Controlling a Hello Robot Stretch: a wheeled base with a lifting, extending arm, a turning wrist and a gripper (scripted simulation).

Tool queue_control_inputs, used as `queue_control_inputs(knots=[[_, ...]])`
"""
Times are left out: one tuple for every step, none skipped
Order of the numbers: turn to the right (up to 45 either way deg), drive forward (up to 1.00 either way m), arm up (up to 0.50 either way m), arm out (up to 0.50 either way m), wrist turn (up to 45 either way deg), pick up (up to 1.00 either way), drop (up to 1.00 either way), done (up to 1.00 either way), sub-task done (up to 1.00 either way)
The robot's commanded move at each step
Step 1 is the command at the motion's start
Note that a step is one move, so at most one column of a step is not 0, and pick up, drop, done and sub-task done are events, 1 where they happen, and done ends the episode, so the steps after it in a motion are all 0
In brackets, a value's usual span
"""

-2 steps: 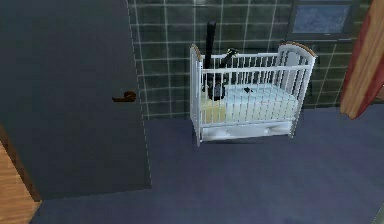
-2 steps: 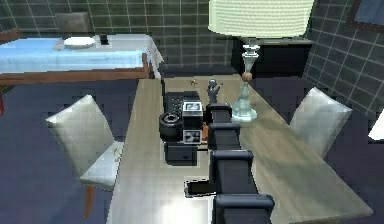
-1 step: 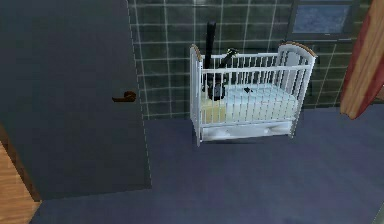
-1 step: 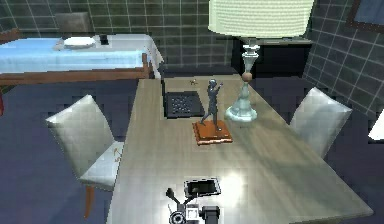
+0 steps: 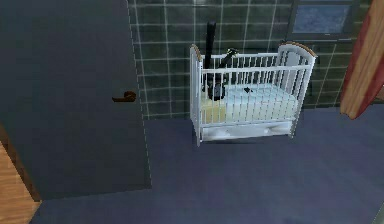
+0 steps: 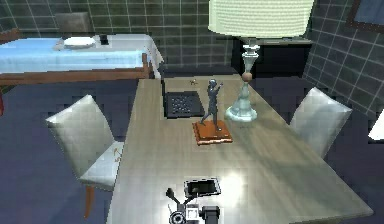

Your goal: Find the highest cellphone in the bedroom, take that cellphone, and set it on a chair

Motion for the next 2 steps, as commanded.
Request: queue_control_inputs(knots=[[0.0,0.00,0.10,0.00,0.0,0.00,0.00,0.00,0.00],[0.0,0.00,0.24,0.00,0.0,0.00,0.00,0.00,0.00]])
